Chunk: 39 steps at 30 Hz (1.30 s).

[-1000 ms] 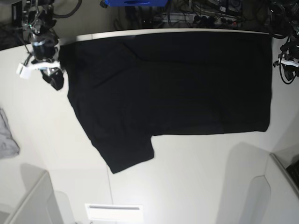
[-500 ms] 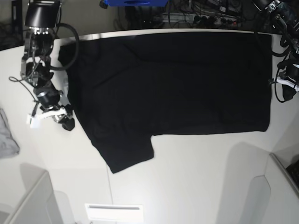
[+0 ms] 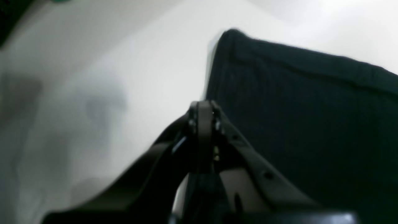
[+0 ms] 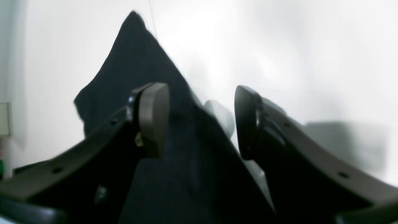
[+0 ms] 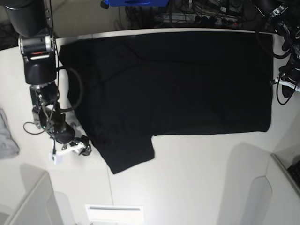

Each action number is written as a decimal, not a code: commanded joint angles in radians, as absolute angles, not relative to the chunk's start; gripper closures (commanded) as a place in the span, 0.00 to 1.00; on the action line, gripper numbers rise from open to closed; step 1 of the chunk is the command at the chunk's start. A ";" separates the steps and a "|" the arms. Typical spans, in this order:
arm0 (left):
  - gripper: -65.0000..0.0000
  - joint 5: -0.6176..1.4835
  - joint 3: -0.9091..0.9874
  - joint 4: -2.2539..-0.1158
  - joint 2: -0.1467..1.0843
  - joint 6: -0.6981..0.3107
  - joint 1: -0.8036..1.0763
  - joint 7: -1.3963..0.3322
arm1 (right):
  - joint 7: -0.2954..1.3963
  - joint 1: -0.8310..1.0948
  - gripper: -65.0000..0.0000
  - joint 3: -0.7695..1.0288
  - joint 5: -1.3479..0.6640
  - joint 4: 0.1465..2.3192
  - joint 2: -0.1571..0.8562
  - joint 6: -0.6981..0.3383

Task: Fold the T-shirt properly
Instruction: 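Grasp the shirt's side edges with both grippers midway along the body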

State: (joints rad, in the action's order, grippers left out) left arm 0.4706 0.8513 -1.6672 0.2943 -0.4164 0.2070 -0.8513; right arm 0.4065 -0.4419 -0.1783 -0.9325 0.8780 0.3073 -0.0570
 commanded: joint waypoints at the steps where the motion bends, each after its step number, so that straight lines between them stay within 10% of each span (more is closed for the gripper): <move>1: 1.00 0.476 0.860 -1.679 0.326 -0.417 0.200 -0.823 | 0.372 -0.501 0.52 -0.202 -0.926 0.865 0.315 -0.067; 29: 1.00 0.283 0.858 -1.653 0.323 -0.417 0.185 -0.817 | 0.320 -0.676 0.54 -0.320 -0.717 0.512 0.163 -0.142; 35: 1.00 0.282 0.852 -1.641 0.323 -0.417 0.154 -0.822 | 0.317 -0.665 1.00 -0.320 -0.717 0.513 0.163 -0.140; 39: 0.85 0.282 0.857 -1.561 0.328 -0.417 0.082 -0.822 | 0.292 -0.664 1.00 -0.317 -0.717 0.513 0.163 -0.140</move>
